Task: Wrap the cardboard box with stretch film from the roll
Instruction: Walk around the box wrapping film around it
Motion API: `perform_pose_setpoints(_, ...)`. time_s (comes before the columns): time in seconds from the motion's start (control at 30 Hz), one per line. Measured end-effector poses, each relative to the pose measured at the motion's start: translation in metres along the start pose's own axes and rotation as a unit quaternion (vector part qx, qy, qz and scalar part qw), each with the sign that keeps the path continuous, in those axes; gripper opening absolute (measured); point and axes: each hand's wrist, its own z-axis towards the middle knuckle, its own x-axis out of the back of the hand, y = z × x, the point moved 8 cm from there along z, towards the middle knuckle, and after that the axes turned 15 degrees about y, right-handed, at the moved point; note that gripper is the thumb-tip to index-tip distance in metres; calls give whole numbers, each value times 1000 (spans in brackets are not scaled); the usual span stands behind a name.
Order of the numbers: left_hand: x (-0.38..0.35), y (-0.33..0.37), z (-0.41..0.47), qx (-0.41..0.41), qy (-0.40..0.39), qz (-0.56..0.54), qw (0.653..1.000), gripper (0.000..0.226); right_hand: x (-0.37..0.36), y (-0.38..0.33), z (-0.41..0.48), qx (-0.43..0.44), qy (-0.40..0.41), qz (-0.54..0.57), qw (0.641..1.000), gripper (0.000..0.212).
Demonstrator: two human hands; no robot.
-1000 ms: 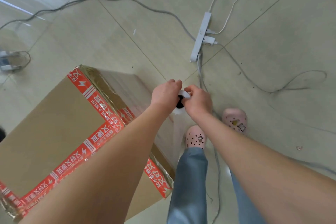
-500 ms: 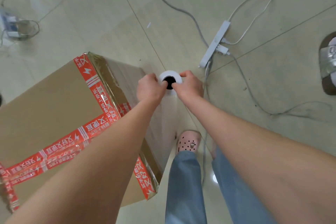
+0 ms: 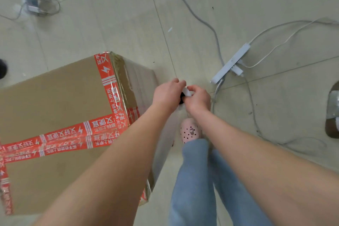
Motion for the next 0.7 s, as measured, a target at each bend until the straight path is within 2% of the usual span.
perform_pose_setpoints(0.2, 12, -7, 31, -40, -14, 49, 998, 24, -7, -18, 10, 13, -1, -44, 999, 29)
perform_pose_setpoints(0.27, 16, -15, 37, -26, -23, 32, 999, 23, -7, -31, 14, 35, 3, -72, 997, 32)
perform_pose_setpoints(0.43, 28, -46, 49, 109, 15, -72, 991, 7, -7, -68, 29, 82, 40, -99, 991, 27)
perform_pose_setpoints(0.5, 33, -63, 51, 171, 40, -86, 981, 10, -9, -80, 35, 86, 44, -104, 990, 25)
perform_pose_setpoints(0.6, 34, -91, 48, 278, 54, -104, 953, 19, -18, -87, 42, 38, 7, -98, 994, 28)
perform_pose_setpoints(0.7, 31, -101, 51, 286, 29, -99, 953, 23, -24, -95, 46, 17, 5, -81, 997, 19)
